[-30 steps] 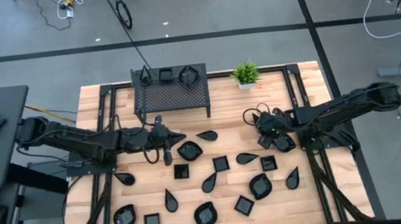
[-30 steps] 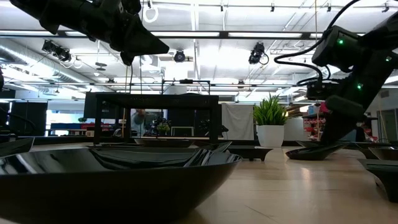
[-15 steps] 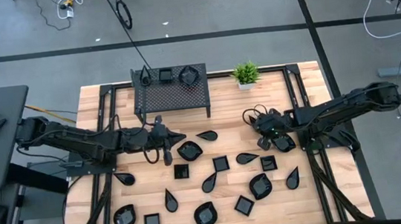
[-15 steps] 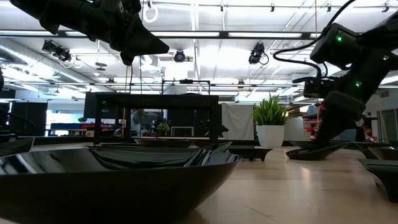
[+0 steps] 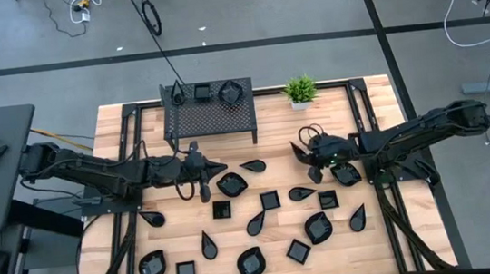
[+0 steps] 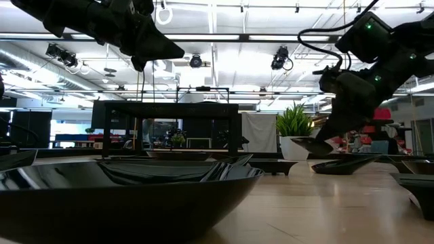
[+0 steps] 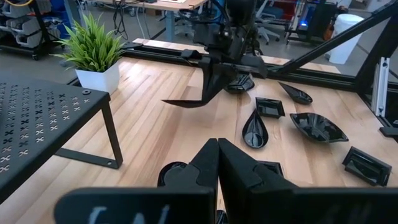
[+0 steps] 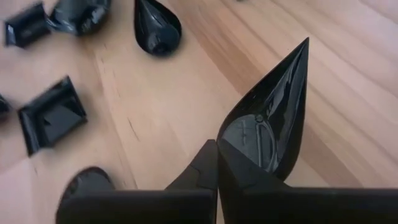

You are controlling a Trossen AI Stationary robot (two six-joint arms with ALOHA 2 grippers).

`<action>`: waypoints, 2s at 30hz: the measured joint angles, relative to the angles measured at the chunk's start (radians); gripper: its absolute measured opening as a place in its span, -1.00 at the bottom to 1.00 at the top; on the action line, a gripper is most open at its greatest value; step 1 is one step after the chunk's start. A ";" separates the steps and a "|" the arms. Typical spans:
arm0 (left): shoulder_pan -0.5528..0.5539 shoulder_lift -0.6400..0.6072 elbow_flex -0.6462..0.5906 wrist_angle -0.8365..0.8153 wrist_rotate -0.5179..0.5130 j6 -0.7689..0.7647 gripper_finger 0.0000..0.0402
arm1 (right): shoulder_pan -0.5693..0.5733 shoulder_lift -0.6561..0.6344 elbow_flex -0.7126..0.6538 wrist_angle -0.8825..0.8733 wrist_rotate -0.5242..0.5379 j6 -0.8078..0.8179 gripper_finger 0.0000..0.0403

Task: Pick & Place Mini shaped plates
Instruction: Stack the black drop-shaped plate on top of the drop-shaped plate on the shelf

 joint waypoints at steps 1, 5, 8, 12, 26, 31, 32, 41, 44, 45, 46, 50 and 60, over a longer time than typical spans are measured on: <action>0.000 0.000 0.000 0.000 0.000 0.000 -0.93 | 0.005 0.000 0.000 0.015 -0.002 0.000 -1.00; 0.000 0.000 0.000 0.000 0.000 -0.001 -0.93 | 0.029 0.000 0.039 0.010 0.000 -0.008 -1.00; 0.001 0.000 0.000 0.000 -0.008 -0.034 -0.93 | 0.066 0.000 0.107 -0.012 0.050 -0.030 -1.00; 0.009 0.000 0.000 -0.001 -0.081 -0.132 -0.92 | 0.140 0.023 0.230 -0.013 0.132 -0.088 -1.00; 0.048 0.022 0.001 0.201 -0.137 -0.318 -0.02 | 0.281 0.463 0.700 -0.079 0.642 -0.424 -1.00; 0.048 0.082 0.000 0.244 -0.208 -0.342 0.07 | 0.275 0.601 0.800 -0.016 0.798 -0.555 -1.00; 0.048 0.094 0.000 0.273 -0.208 -0.341 0.06 | 0.275 0.620 0.815 0.013 0.818 -0.588 -1.00; 0.048 0.205 0.001 0.468 -0.216 -0.334 -0.08 | 0.275 0.696 0.867 0.266 0.871 -0.858 -1.00; 0.048 0.224 0.001 0.527 -0.236 -0.310 -0.10 | 0.274 0.696 0.867 0.287 0.872 -0.892 -1.00; 0.048 0.226 0.001 0.539 -0.241 -0.307 -0.10 | 0.272 0.696 0.867 0.287 0.871 -0.892 -1.00; 0.049 0.232 0.001 0.555 -0.247 -0.306 -0.10 | 0.270 0.696 0.867 0.286 0.871 -0.892 -1.00; 0.060 0.235 0.002 0.572 -0.255 -0.303 -0.10 | 0.259 0.696 0.867 0.285 0.865 -0.894 -1.00; 0.067 0.236 0.036 0.571 -0.252 -0.230 -0.08 | 0.236 0.696 0.867 0.286 0.811 -0.917 -1.00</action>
